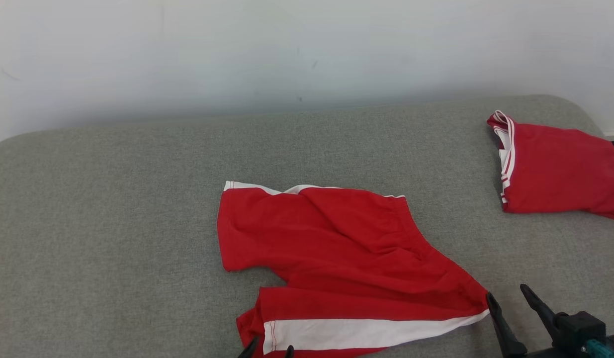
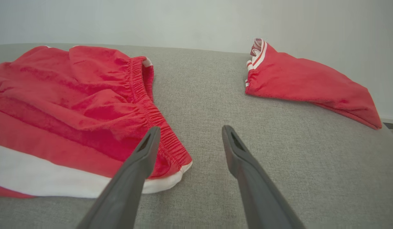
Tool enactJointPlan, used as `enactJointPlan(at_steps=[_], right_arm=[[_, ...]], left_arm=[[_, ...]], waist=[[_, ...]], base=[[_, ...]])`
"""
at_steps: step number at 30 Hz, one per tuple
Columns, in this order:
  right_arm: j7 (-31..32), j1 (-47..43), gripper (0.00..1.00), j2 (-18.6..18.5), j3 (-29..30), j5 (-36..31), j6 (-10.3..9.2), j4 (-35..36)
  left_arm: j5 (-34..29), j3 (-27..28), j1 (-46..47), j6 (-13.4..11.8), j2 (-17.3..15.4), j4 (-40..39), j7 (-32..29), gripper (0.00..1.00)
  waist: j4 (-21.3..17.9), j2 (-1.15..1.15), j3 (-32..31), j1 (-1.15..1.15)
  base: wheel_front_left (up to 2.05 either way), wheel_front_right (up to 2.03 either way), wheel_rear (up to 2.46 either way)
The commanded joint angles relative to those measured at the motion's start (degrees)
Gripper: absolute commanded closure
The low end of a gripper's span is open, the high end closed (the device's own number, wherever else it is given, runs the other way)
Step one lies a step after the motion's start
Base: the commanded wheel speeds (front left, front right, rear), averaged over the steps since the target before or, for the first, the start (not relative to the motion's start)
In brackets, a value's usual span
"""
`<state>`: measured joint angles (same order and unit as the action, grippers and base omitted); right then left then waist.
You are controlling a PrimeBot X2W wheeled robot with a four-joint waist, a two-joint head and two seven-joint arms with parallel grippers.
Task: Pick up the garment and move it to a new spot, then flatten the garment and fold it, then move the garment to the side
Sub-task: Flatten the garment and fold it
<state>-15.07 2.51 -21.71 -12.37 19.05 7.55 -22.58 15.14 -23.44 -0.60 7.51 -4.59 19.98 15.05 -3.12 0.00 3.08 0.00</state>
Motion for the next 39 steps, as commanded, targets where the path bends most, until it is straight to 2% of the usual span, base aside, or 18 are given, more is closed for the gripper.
enactJointPlan(at_steps=[1, 8, 20, 21, 22, 23, 24, 25, 32, 39], right_arm=[[0.13, 1.58, 0.0, -0.55, -1.31, 1.03, -0.16, -1.94], [0.04, 6.13, 0.0, -0.53, -5.72, 4.16, -0.16, -10.3], [-0.02, 11.13, 0.0, 1.23, -10.93, 10.41, -0.16, -18.42], [-0.02, 11.42, 0.07, 1.34, -11.4, 11.18, -0.16, -19.04], [-0.03, 11.9, 0.41, 1.42, -11.79, 11.7, -0.16, -19.51], [-0.03, 12.27, 0.8, 1.52, -12.24, 12.17, -0.16, -19.99], [-0.03, 12.51, 1.0, 1.69, -12.77, 12.48, -0.16, -20.27], [-0.03, 12.75, 1.0, 1.73, -13.21, 12.66, -0.16, -19.99], [-0.03, 10.88, 1.0, 1.36, -12.5, 12.97, -0.16, -16.26], [-0.03, 9.11, 1.0, 1.42, -10.97, 11.69, -0.16, -6.8]], left_arm=[[1.06, -0.7, 1.24, -0.09, -0.51, 1.0, 0.16, 0.0], [3.25, -3.07, 3.97, -0.09, -1.13, 5.53, 0.16, 0.0], [6.02, -5.74, 7.66, -0.08, -0.17, 11.09, 0.16, 0.0], [6.35, -6.04, 8.19, -0.08, -0.1, 11.56, 0.16, 0.0], [6.8, -6.36, 8.57, -0.08, -0.04, 12.05, 0.17, 0.09], [7.31, -6.63, 8.96, -0.08, 0.11, 12.31, 0.16, 0.52], [7.67, -6.79, 9.31, -0.08, 0.24, 12.67, 0.16, 0.65], [7.87, -7.08, 9.48, -0.08, 0.4, 12.87, 0.17, 1.0], [8.64, -6.21, 8.85, -0.08, 0.65, 10.14, 0.16, 1.0], [6.56, -0.06, 7.44, -0.08, -1.44, -0.25, 0.16, 1.0]], waist=[[-0.3, 0.0, 0.48, 0.0], [-0.57, 0.0, 1.39, 0.0], [-0.51, 0.0, 2.32, 0.0], [-0.38, 0.0, 2.36, 0.0], [-0.31, 0.0, 2.37, 0.0], [-0.25, 0.0, 2.36, 0.0], [-0.22, 0.0, 2.28, 0.0], [-0.19, 0.0, 2.21, 0.0], [-0.03, 0.0, 1.35, 0.0], [-0.34, 0.0, 1.57, 0.0]], base=[[0.0, 0.0, 0.0], [0.0, 0.0, 0.0], [0.0, 0.0, 0.0], [0.0, 0.0, 0.0], [0.0, 0.0, 0.0], [0.0, 0.0, 0.0], [0.0, 0.0, 0.0], [0.0, 0.0, 0.0], [0.0, 0.0, 0.0], [0.0, 0.0, 0.0]])
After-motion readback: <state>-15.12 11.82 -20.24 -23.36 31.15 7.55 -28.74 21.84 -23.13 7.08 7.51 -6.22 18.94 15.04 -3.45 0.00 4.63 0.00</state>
